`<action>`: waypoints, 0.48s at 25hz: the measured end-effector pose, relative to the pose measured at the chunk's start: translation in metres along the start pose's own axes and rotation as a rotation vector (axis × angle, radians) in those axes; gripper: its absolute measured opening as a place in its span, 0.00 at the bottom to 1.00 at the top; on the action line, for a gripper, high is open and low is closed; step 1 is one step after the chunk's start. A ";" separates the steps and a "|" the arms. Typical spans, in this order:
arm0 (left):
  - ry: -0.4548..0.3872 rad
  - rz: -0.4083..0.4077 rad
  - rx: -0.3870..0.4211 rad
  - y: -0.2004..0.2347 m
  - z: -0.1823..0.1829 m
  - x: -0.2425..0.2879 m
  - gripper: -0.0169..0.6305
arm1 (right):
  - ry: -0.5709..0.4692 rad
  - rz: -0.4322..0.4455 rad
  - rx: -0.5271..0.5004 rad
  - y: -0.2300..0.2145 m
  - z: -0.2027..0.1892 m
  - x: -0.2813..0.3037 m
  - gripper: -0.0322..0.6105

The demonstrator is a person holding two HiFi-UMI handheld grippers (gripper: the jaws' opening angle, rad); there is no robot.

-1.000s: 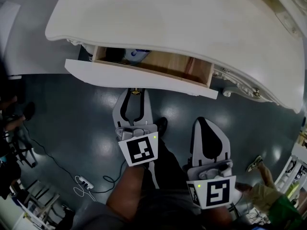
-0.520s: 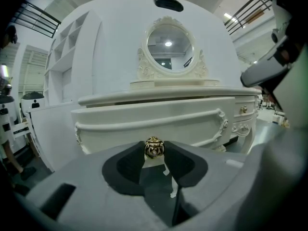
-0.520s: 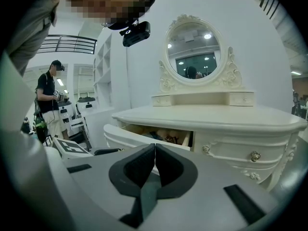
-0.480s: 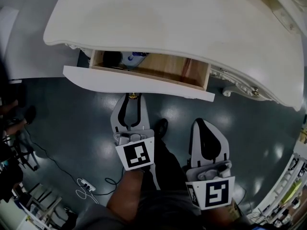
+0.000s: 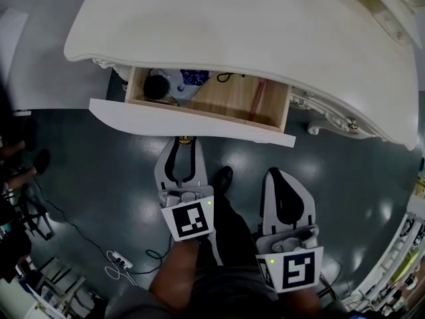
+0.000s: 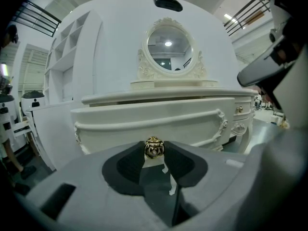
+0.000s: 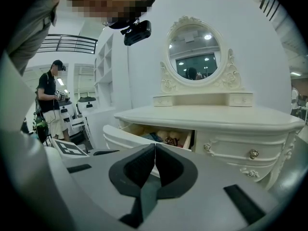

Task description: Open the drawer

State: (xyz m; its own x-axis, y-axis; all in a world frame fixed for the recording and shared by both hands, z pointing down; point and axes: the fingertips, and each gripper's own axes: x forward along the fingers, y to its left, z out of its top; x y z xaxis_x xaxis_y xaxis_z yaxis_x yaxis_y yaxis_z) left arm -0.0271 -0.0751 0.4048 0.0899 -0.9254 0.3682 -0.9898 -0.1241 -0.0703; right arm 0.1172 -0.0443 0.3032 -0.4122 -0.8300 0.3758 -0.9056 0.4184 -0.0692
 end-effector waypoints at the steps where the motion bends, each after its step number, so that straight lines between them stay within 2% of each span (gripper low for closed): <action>1: 0.000 -0.001 0.001 0.000 -0.001 -0.003 0.23 | -0.001 0.000 0.000 0.002 -0.001 -0.002 0.07; 12: 0.014 -0.022 -0.008 0.000 -0.004 -0.012 0.23 | 0.005 0.005 -0.006 0.014 0.003 0.001 0.07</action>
State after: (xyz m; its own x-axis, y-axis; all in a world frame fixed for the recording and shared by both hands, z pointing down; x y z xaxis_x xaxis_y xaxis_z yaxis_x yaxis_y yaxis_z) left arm -0.0291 -0.0624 0.4040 0.1104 -0.9173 0.3827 -0.9884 -0.1416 -0.0542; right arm 0.1041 -0.0402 0.2995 -0.4162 -0.8259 0.3803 -0.9029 0.4249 -0.0654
